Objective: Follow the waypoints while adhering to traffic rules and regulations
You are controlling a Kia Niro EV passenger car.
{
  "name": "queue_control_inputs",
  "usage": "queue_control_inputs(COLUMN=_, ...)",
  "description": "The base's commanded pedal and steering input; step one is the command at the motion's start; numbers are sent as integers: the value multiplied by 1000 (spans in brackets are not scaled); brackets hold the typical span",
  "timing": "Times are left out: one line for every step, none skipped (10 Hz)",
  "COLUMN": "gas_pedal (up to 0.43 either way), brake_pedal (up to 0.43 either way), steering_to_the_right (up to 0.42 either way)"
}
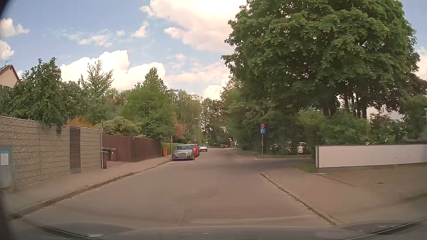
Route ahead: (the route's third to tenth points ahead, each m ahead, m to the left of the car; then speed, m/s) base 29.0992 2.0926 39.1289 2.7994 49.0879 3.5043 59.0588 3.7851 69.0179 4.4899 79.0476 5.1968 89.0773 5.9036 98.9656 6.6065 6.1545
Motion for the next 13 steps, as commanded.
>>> queue_control_inputs(gas_pedal=177, brake_pedal=18, steering_to_the_right=-42)
queue_control_inputs(gas_pedal=169, brake_pedal=18, steering_to_the_right=-39)
queue_control_inputs(gas_pedal=150, brake_pedal=18, steering_to_the_right=-30)
queue_control_inputs(gas_pedal=138, brake_pedal=18, steering_to_the_right=-24)
queue_control_inputs(gas_pedal=138, brake_pedal=18, steering_to_the_right=-20)
queue_control_inputs(gas_pedal=138, brake_pedal=18, steering_to_the_right=-14)
queue_control_inputs(gas_pedal=138, brake_pedal=18, steering_to_the_right=-4)
queue_control_inputs(gas_pedal=138, brake_pedal=18, steering_to_the_right=2)
queue_control_inputs(gas_pedal=138, brake_pedal=18, steering_to_the_right=4)
queue_control_inputs(gas_pedal=138, brake_pedal=18, steering_to_the_right=4)
queue_control_inputs(gas_pedal=130, brake_pedal=18, steering_to_the_right=4)
queue_control_inputs(gas_pedal=118, brake_pedal=18, steering_to_the_right=4)
queue_control_inputs(gas_pedal=118, brake_pedal=18, steering_to_the_right=3)
